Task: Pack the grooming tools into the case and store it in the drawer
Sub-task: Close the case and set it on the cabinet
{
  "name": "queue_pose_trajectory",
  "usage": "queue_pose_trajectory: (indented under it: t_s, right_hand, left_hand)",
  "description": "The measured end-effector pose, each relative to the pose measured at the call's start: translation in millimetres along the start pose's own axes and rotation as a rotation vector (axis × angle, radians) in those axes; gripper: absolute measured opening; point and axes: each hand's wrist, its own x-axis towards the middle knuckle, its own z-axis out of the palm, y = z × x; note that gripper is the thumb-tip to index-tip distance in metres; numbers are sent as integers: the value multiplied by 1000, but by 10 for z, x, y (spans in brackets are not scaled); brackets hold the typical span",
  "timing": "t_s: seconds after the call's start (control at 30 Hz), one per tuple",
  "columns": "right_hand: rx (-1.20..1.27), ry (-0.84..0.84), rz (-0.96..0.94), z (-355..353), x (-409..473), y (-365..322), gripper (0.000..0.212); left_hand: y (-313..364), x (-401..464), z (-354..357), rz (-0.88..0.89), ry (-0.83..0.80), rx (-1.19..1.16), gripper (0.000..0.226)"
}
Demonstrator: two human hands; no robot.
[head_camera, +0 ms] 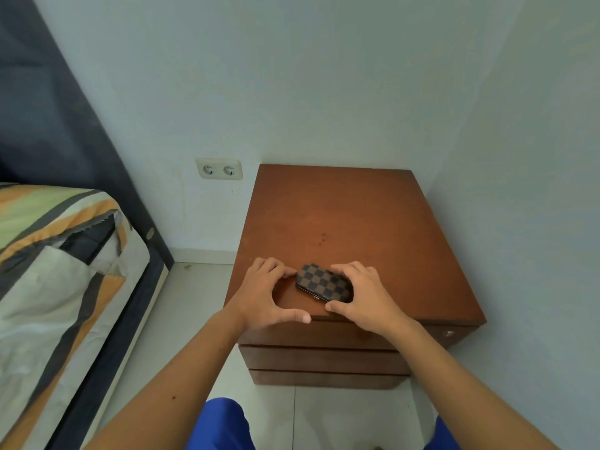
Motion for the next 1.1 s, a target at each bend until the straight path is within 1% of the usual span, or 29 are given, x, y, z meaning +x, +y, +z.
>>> queue_pose_trajectory:
  t_s: [0.17, 0.37, 0.43, 0.77, 0.87, 1.1]
  right_hand:
    - [37, -19, 25, -182, 117, 242, 74]
    - [77, -75, -36, -256, 202, 411, 74]
    - [82, -69, -60, -244, 219, 461, 72]
    - [154, 30, -108, -128, 190, 564, 66]
    - [146, 35, -118, -113, 194, 563, 66]
    - [144, 46, -132, -95, 200, 572, 67]
  left_hand:
    - [42, 173, 17, -39, 9, -50, 92]
    - [119, 308, 168, -29, 69, -81, 65]
    - [86, 308, 201, -14, 79, -68, 60]
    - [53, 323, 235, 13, 59, -13, 57]
    - [46, 337, 234, 22, 51, -8, 59]
    - [34, 354, 231, 17, 42, -10, 54]
